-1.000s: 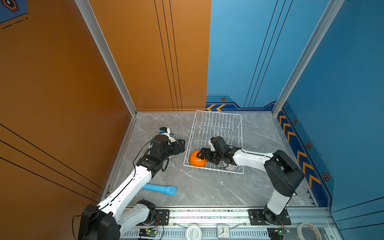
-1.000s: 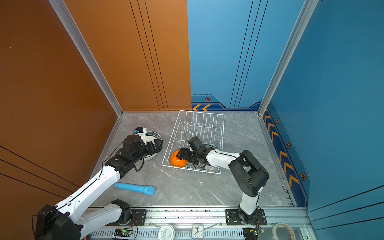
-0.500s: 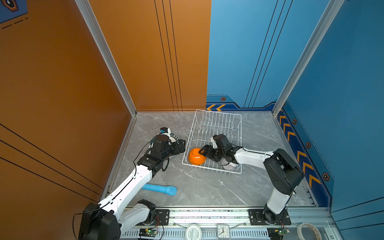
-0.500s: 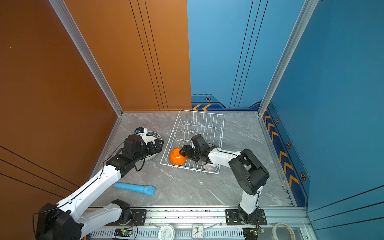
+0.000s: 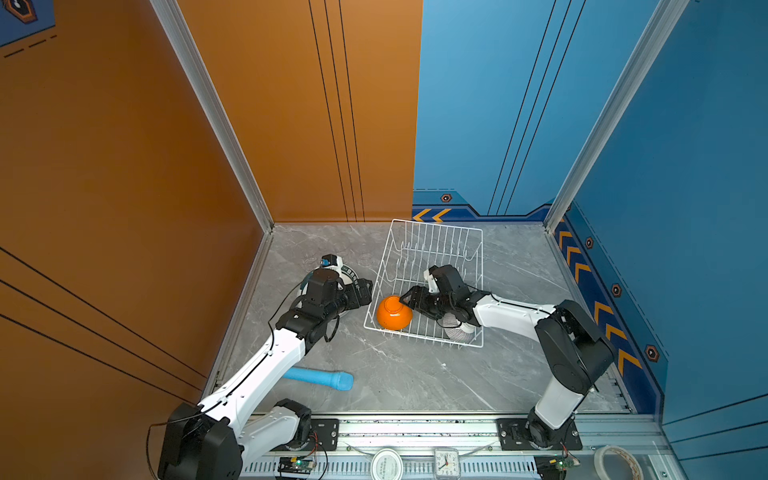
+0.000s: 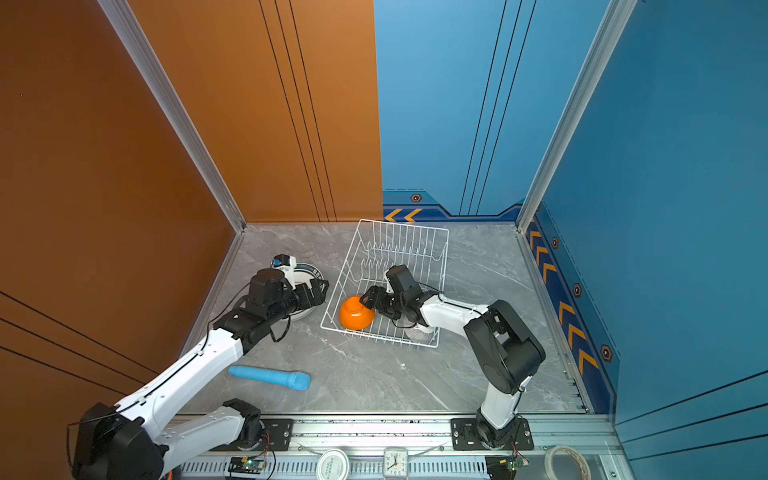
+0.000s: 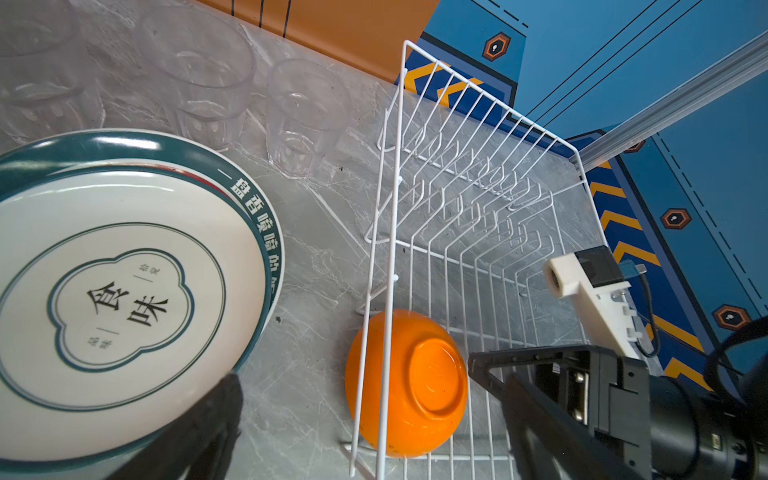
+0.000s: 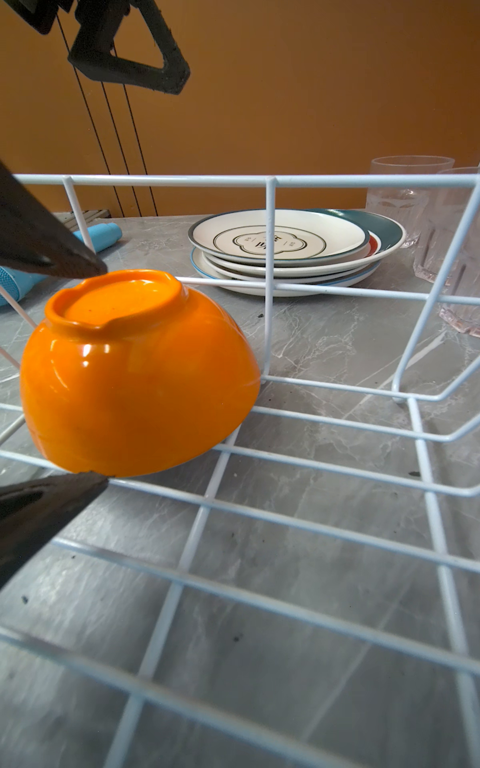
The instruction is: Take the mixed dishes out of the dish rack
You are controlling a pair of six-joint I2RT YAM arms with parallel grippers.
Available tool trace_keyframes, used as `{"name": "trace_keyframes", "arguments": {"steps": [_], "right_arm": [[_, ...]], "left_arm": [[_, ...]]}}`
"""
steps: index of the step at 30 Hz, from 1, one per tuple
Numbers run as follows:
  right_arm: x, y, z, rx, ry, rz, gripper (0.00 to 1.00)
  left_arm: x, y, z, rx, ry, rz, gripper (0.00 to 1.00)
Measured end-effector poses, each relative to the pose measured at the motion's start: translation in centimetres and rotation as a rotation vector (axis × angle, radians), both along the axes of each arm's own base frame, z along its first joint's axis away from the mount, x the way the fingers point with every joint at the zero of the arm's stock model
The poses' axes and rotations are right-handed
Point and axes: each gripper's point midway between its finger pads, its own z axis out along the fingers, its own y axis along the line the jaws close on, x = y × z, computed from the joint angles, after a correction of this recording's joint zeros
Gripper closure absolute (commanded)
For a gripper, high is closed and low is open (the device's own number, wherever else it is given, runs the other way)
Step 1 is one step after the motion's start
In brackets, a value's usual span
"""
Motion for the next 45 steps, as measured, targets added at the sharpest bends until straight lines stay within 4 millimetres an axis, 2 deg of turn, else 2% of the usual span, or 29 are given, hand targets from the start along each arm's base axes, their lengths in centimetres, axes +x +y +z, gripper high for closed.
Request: {"name": "trace_keyframes", "arguments": {"steps": [14,24,29,38,45], "right_arm": [[-0.6,0.1,-2.0,-0.026,0.053,0.022,0.21],[-0.1,1.1,-2.1,0.013,0.067,0.039,0.22],[0.2,1.3,-2.1,0.012,0.063,0.038,0.26],[1.0,1.1,-1.5,-0.004,0.02,0.023,0.44],[1.7,0.4,-1.0,-0.013,-0.003,-0.001,0.45]], "left_arm": [[0.1,-0.5,0.1,-0.026,0.011,-0.012,0.02],[0.0,-0.7,0.1,-0.036,0.015,-0.017,0.02],[0.0,-0.8,0.1,-0.038,0.016,-0.023,0.02],[-0.1,-1.0,0.1,-0.04,0.016,-0.03,0.02],[0.0,-1.6,0.9,-0.045,0.003,-0.044,0.02]]}}
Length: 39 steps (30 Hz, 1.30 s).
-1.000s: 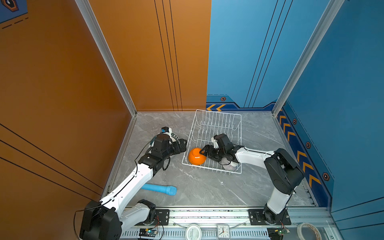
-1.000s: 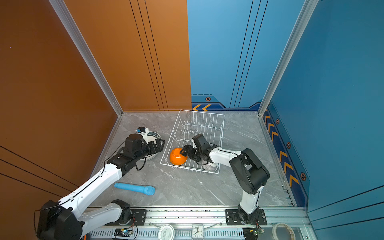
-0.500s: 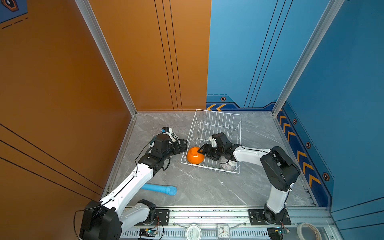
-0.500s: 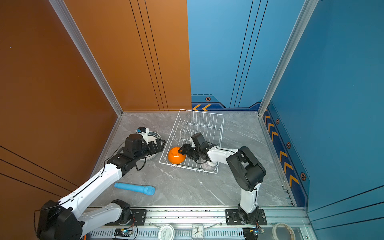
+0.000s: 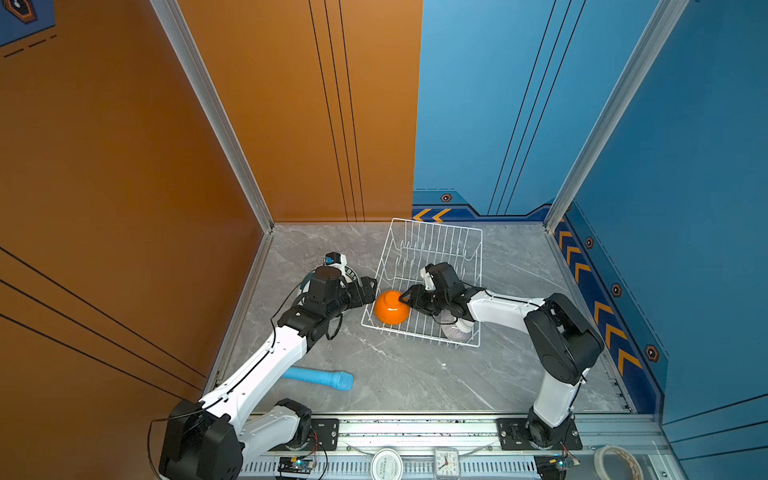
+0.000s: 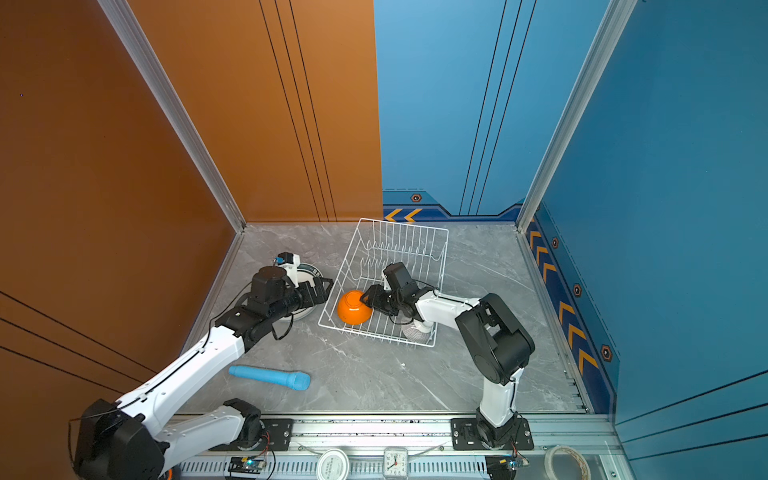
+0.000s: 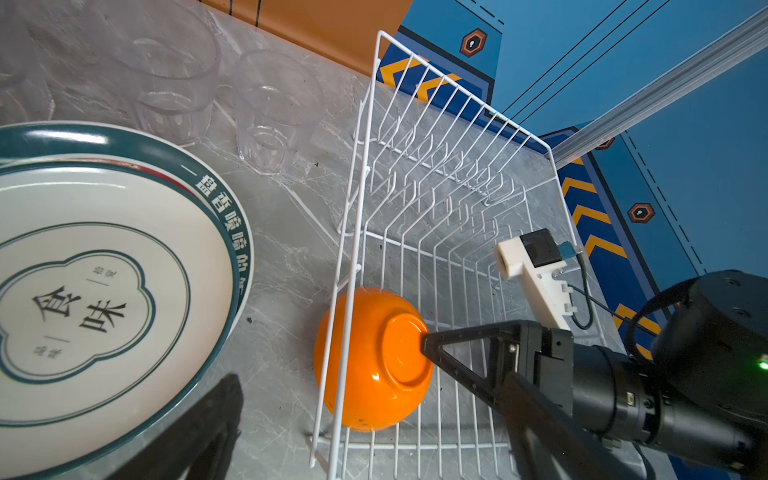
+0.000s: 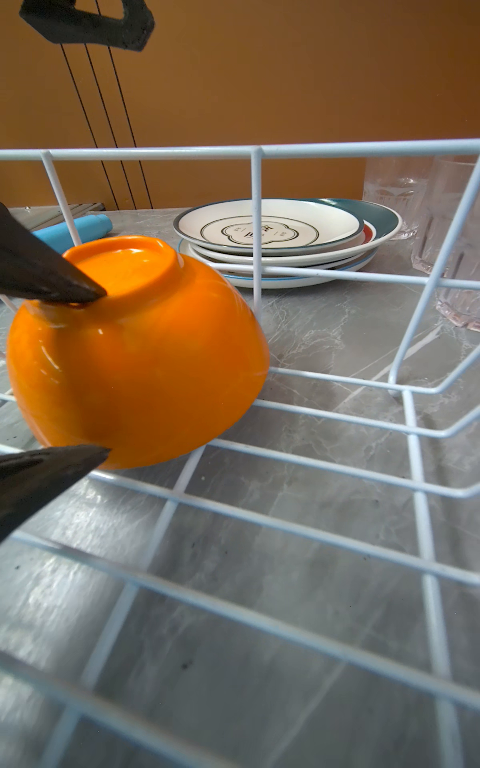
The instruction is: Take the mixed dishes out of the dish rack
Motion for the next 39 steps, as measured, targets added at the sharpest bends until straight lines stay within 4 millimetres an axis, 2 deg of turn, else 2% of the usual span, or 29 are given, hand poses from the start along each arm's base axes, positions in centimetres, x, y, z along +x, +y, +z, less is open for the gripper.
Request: {"name": "trace_keyframes", "arguments": {"steps": [7,14,18,21,24,31,39], "right_arm": [[0.2,-1.6,0.3,-0.036,-0.007,-0.038,0.45],[0.6,-2.3,0.3,-0.041,-0.011,-0.058,0.45],[0.3,-3.9,-1.2,-0.086,0.022,-0.093,0.45],[0.3,-4.2,-1.4,-0.096,0.027,-0.1,0.45],[0.2,-4.1,-1.4,-0.09,0.026,-0.098,0.44],[-0.3,-3.4,-0.1,-0.06,0.006,-0.08,0.28],[-1.5,-0.5,1.3,0.038,0.006,-0.019,0.21]], "left_arm": [[0.1,-0.6,0.2,-0.001,0.001,-0.016,0.02],[0.1,-1.1,0.5,-0.005,-0.003,-0.03,0.02],[0.1,-1.2,0.5,-0.007,-0.003,-0.034,0.02],[0.1,-1.3,0.5,-0.007,-0.003,-0.037,0.02],[0.0,-1.6,0.6,-0.007,-0.003,-0.045,0.02],[0.2,-1.9,0.7,-0.007,-0.003,-0.048,0.02],[0.3,-2.3,0.0,-0.001,0.017,-0.059,0.02]]}}
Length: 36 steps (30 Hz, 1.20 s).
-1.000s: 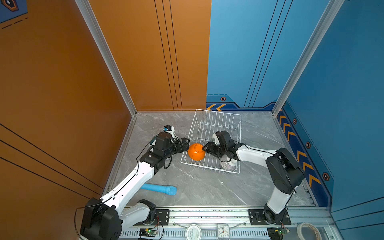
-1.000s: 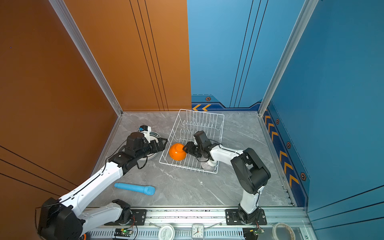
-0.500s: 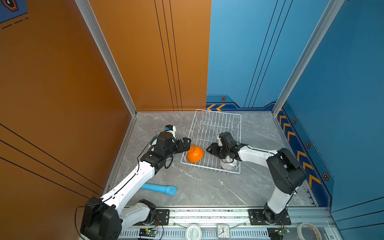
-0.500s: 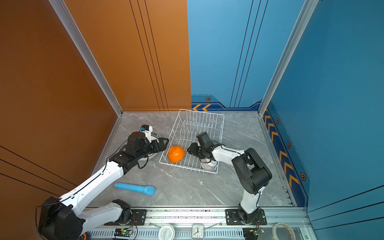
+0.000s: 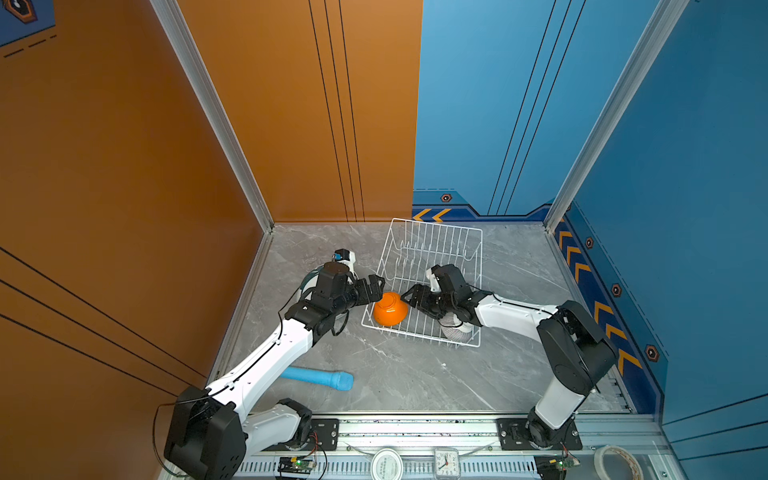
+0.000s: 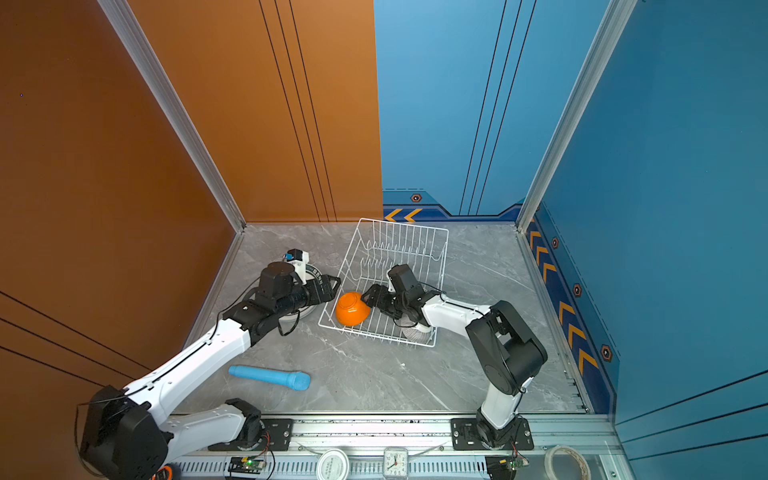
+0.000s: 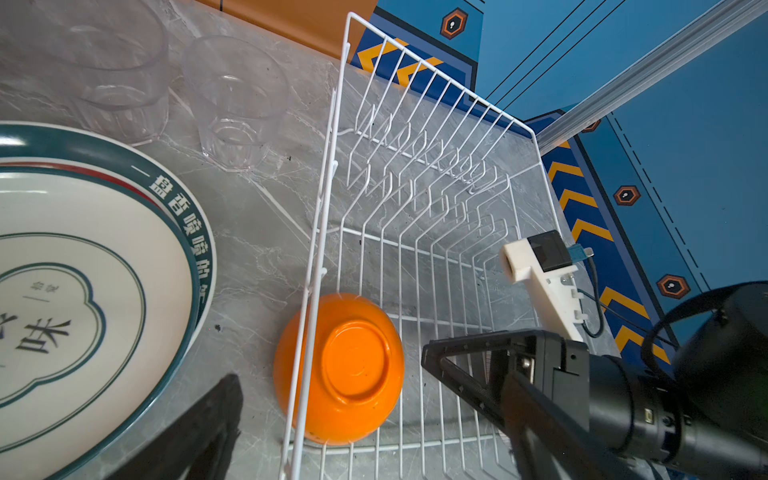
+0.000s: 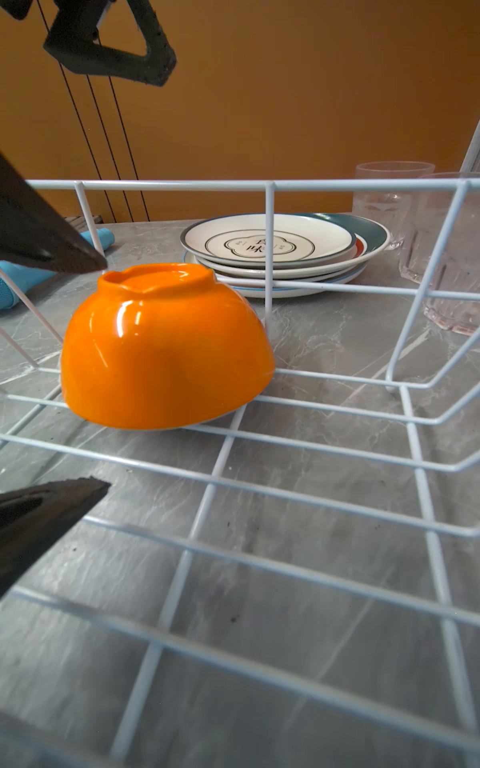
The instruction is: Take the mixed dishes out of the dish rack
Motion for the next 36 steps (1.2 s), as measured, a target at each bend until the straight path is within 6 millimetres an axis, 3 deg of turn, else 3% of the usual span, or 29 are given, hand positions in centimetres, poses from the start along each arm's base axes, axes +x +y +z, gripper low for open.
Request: {"name": "trace_keyframes", "arguments": {"steps": [13,21,28,36], "right_arm": [[-0.4,0.5,-2.1,-0.024,0.045,0.011,0.23],[-0.6,1.0,-2.0,-0.006,0.048,0.018,0.35],[-0.2,1.8,-1.7,0.03,0.035,0.03,0.34],[0.5,3.1,-1.3,0.101,0.008,0.042,0.25]], "left_arm": [[0.0,0.0,0.0,0.0,0.0,-0.003,0.02],[0.0,0.0,0.0,0.002,-0.002,-0.004,0.02],[0.0,0.0,0.0,0.002,-0.001,-0.004,0.02],[-0.1,0.0,-0.1,0.003,0.002,-0.005,0.02]]}}
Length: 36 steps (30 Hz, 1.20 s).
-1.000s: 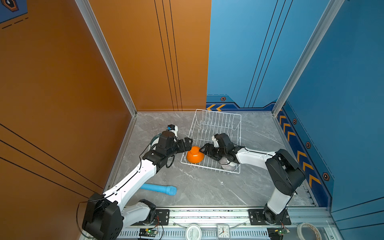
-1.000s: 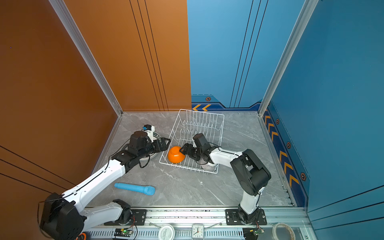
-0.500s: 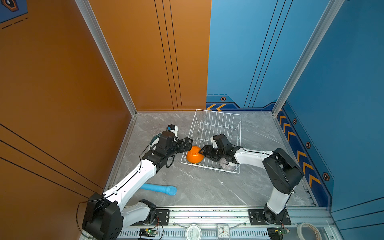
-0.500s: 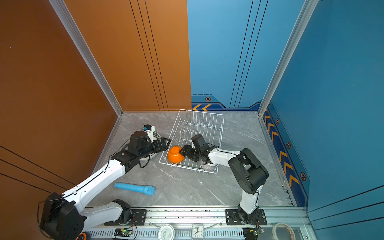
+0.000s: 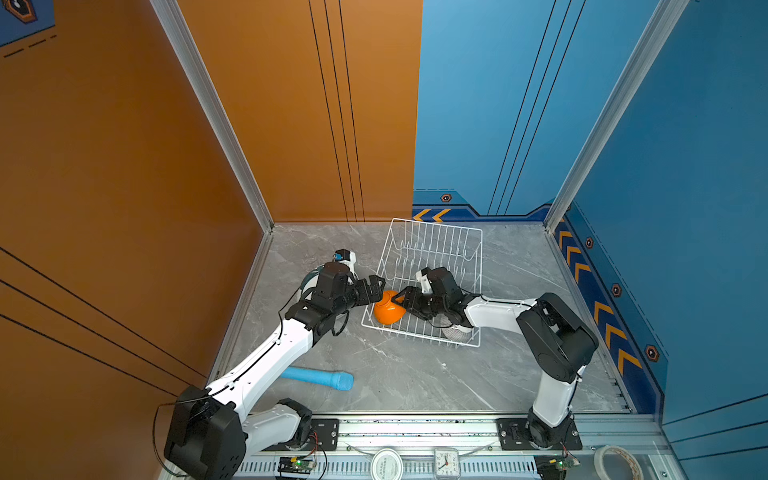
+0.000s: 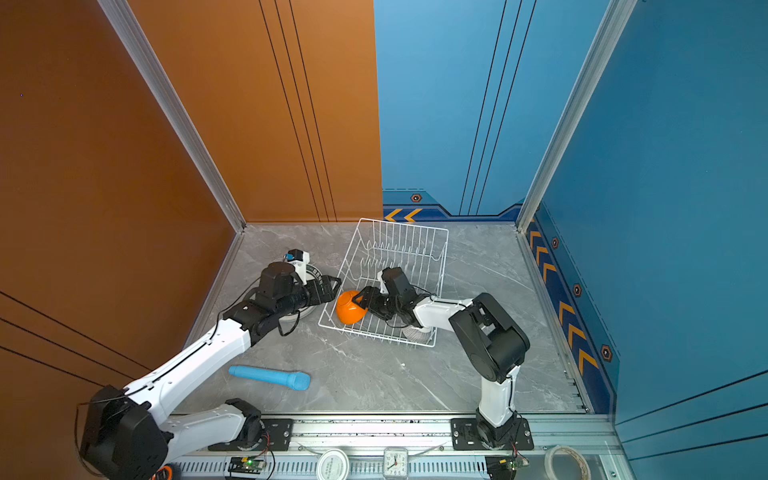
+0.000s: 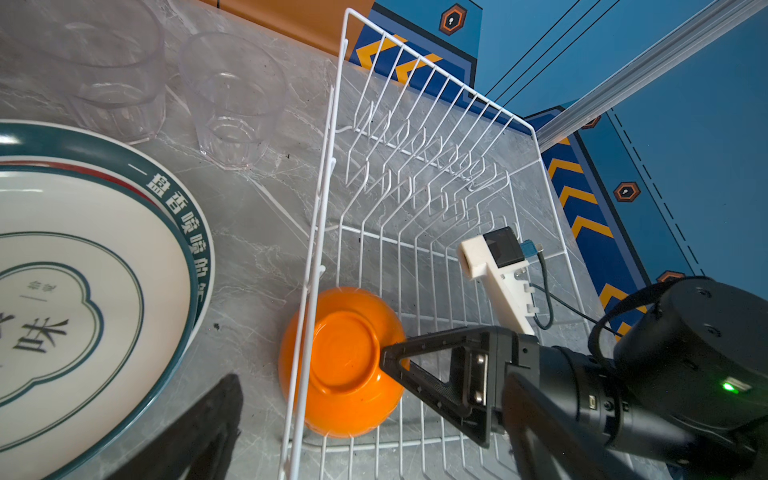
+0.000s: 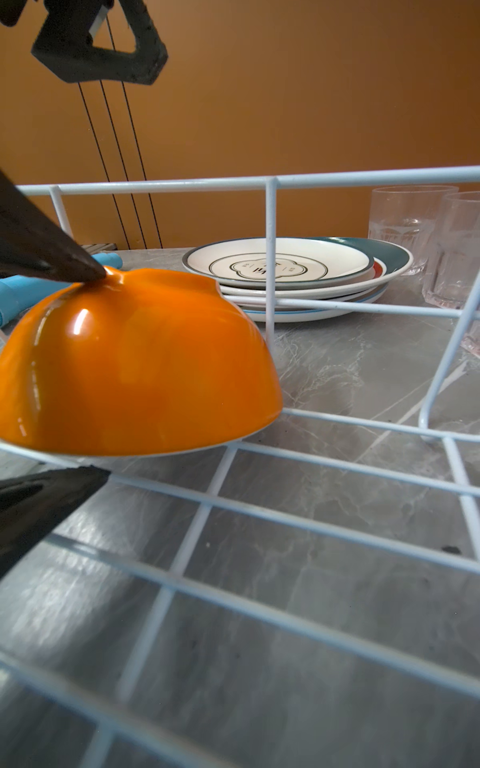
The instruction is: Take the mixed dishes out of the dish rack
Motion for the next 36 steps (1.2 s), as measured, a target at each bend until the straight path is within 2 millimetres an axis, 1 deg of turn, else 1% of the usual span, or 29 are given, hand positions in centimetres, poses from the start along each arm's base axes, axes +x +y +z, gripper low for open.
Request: {"name": "trace_keyframes", "arguments": {"steps": [6,11,13,15,18,21,26,33,36], "right_arm": [[0.5,0.6,0.4,0.041,-0.016,-0.004,0.23],[0.6,0.7,0.0,0.078,-0.005,-0.027,0.25],[0.7,0.9,-0.1,0.092,0.003,-0.031,0.28],[0.9,1.1,-0.2,0.11,0.007,-0.035,0.36],[1.1,1.5,0.0,0.145,0.013,-0.04,0.38],[1.3,1.6,0.2,0.167,0.016,-0.049,0.45],[1.5,1.8,0.8,0.186,0.012,-0.047,0.47],[1.6,1.6,0.8,0.189,0.018,-0.048,0.53],[1.9,1.6,1.1,0.202,0.019,-0.048,0.55]], "left_arm": [[0.0,0.0,0.0,0.001,0.002,0.0,0.02],[0.0,0.0,-0.1,0.002,0.003,0.0,0.02],[0.0,0.0,-0.1,0.001,0.003,0.0,0.02],[0.0,0.0,-0.1,0.001,0.003,0.0,0.02],[0.0,0.0,-0.1,0.001,0.004,0.0,0.02],[0.0,0.0,-0.1,0.002,0.003,-0.001,0.02],[0.0,0.0,-0.1,0.006,0.001,-0.004,0.02],[0.1,-0.1,-0.3,0.009,0.007,-0.003,0.02],[0.1,-0.1,-0.3,0.01,0.007,-0.004,0.02]]}}
